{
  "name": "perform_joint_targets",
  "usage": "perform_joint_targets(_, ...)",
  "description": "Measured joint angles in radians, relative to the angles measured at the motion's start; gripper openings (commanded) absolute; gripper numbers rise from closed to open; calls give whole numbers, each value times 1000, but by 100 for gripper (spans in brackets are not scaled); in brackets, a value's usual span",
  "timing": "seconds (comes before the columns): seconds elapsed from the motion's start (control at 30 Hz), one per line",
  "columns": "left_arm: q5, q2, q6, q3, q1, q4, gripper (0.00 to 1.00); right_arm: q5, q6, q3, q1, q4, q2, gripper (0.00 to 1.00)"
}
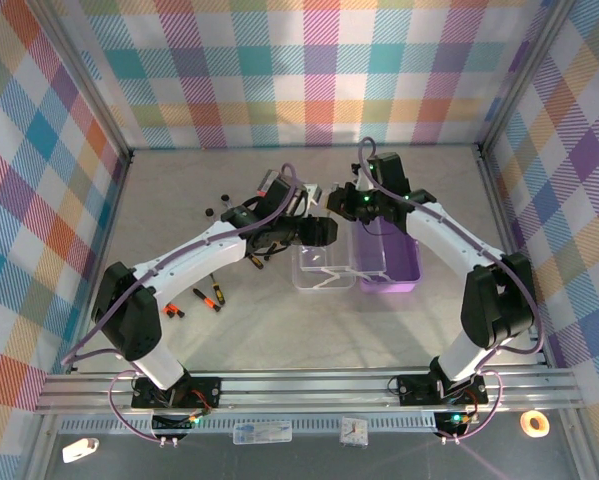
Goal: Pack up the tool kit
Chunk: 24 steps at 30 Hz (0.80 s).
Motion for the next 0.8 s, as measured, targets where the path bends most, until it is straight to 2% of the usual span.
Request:
perform_joint_targets(0.13, -83, -140, 27, -78, 0, 8, 89, 74, -82, 88, 0, -87, 0, 2)
perform_joint_targets(0.27, -237, -313, 39, -174, 0, 17, 100, 148, -160, 135, -11, -156, -4, 3)
perform_joint_targets(0.5, -502, -437, 15, -306, 2, 20, 100, 296, -269, 133, -57, -282, -19, 3)
perform_joint_targets(0.6, -557, -437, 0, -329, 10, -9, 100, 361, -301, 111, -101, -317, -42, 3)
perform_joint_targets(0.8, -590, -438, -8, -329, 29, -26, 100, 449, -349, 32, -200, -354, -80, 3)
